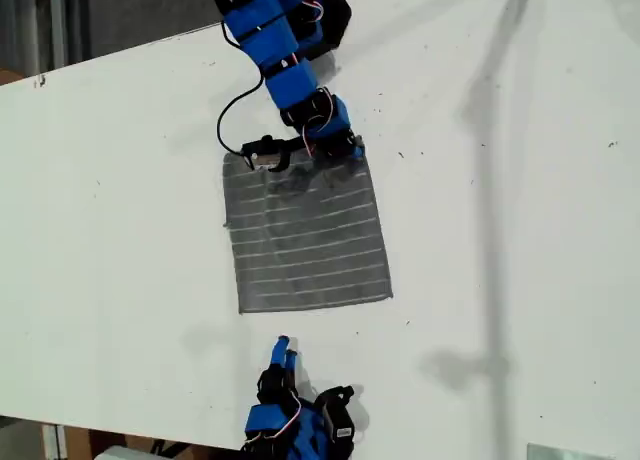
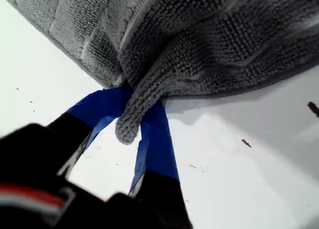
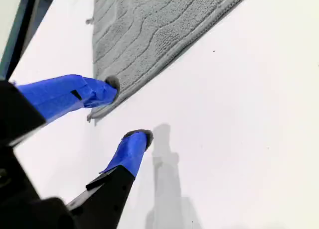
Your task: Grasp corners of a square towel and fold twice.
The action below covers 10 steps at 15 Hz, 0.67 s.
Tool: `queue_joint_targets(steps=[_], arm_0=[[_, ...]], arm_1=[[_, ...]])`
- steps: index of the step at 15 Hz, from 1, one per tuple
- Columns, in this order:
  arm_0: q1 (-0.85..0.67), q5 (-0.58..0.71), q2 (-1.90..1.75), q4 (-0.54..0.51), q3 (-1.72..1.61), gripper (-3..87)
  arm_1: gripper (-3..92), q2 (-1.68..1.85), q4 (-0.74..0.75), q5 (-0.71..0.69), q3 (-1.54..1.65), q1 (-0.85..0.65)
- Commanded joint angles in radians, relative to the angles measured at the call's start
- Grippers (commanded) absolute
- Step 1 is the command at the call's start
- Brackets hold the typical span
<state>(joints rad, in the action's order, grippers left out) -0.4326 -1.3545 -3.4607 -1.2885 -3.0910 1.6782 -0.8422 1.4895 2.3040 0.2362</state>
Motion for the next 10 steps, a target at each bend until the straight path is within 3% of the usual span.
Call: queue_joint_targets(steps=[1,3,5,8,10], arm_0=[[0.061,-0.110,-0.003,0.023,0.025,16.2],[0.221,-0.160,0.141,-0.011,0.218,15.4],[0.362,-0.199,0.522,0.035,0.453,14.8],[0.555,-0.224,1.111,0.298,0.655,17.0],[0.649,-0.250,1.292,0.515,0.667,18.5]], arm_1=[[-0.1,-0.008,0.003,-0.009,-0.020,-0.011],[-0.1,-0.009,0.005,-0.014,-0.020,-0.011],[-0.1,-0.011,0.006,-0.015,-0.020,-0.014],[-0.1,-0.011,0.008,-0.015,-0.018,-0.011],[-0.1,-0.011,0.008,-0.015,-0.018,-0.008]])
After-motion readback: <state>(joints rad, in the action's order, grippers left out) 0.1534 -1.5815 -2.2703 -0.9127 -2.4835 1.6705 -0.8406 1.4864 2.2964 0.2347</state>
